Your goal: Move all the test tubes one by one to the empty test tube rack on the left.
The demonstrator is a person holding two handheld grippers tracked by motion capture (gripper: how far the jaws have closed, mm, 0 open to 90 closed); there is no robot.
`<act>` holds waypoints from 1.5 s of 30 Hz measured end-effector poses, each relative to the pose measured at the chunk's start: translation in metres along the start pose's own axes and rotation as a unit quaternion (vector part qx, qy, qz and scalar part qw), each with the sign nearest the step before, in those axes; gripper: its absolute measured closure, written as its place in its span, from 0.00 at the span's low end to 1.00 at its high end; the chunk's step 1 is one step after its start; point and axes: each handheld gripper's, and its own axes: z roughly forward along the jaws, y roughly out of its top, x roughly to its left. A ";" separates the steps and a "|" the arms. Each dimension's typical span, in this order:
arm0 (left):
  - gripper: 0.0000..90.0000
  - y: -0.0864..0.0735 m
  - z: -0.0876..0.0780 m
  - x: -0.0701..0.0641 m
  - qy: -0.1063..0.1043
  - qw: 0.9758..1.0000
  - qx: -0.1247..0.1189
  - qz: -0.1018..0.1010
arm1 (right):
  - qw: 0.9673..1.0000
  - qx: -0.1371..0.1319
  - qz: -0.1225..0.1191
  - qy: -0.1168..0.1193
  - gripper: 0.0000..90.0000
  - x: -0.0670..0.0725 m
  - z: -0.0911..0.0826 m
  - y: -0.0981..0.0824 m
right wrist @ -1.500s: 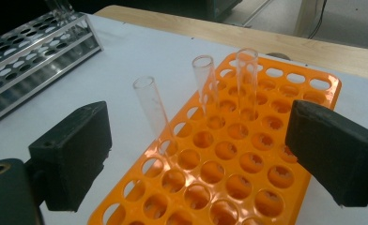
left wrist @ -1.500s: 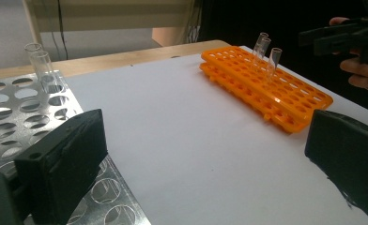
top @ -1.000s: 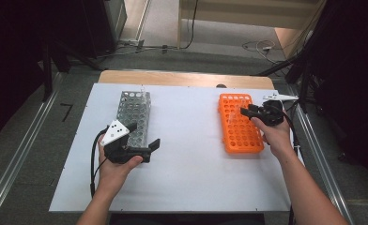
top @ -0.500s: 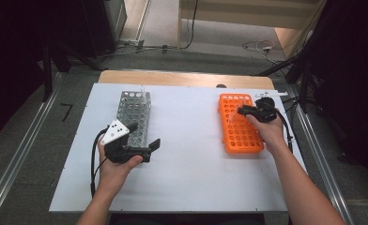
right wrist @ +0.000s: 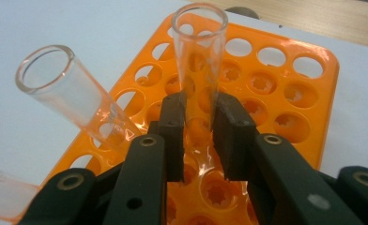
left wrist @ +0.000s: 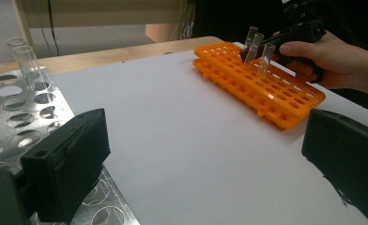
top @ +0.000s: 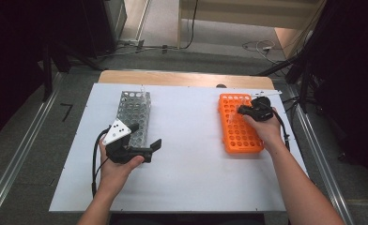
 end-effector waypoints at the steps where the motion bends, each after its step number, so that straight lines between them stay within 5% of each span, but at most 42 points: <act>1: 0.01 0.000 0.000 0.000 0.000 1.000 0.000 0.001 | 1.000 0.000 -0.004 -0.005 0.82 0.001 0.000 0.000; 17: 0.01 0.000 -0.001 0.001 0.000 1.000 -0.001 0.000 | 0.998 -0.057 0.006 -0.005 0.83 -0.001 -0.021 0.005; 29: 0.02 0.000 0.003 -0.003 -0.006 1.000 0.001 0.006 | 0.996 -0.090 0.004 0.026 0.83 0.001 -0.064 0.004; 45: 0.02 0.000 0.006 -0.007 -0.012 1.000 0.005 0.009 | 0.990 -0.103 -0.023 0.091 0.83 0.025 -0.100 -0.033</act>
